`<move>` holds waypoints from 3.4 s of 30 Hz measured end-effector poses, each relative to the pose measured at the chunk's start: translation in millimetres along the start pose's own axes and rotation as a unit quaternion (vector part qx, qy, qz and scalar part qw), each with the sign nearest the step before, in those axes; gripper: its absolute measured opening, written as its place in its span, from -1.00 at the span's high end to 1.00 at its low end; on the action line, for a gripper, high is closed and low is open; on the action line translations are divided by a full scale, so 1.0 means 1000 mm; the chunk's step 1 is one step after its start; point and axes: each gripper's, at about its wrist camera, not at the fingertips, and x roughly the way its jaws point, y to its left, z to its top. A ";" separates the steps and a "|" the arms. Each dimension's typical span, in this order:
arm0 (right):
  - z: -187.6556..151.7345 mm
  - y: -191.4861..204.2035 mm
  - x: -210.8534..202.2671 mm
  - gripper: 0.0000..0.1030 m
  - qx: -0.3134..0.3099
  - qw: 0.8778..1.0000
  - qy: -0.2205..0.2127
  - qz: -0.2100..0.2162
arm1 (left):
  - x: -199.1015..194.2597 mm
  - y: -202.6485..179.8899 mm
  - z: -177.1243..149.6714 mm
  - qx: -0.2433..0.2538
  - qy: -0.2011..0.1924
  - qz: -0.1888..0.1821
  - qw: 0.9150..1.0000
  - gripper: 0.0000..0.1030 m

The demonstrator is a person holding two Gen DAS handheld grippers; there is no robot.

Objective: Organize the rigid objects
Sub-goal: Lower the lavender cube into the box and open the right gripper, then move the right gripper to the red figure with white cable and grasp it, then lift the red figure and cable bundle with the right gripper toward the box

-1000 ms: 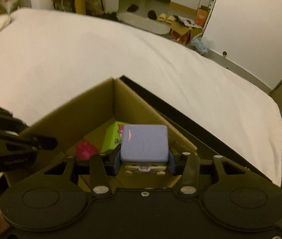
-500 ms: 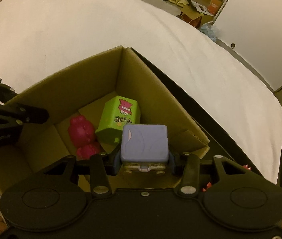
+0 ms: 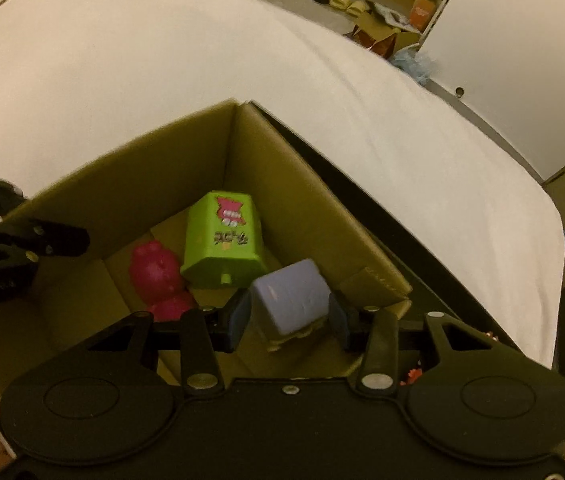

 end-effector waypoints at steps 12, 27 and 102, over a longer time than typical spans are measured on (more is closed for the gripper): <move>-0.009 -0.033 -0.043 0.19 0.056 0.996 -0.061 0.024 | 0.001 -0.001 -0.001 0.003 -0.001 0.002 1.000 0.76; -0.040 -0.082 -0.061 0.15 0.144 0.982 -0.118 0.008 | 0.001 -0.001 -0.001 0.003 -0.002 0.002 1.000 0.76; -0.105 -0.108 0.055 -0.16 0.344 0.937 -0.013 -0.058 | 0.004 0.002 -0.003 0.002 0.000 -0.002 1.000 0.75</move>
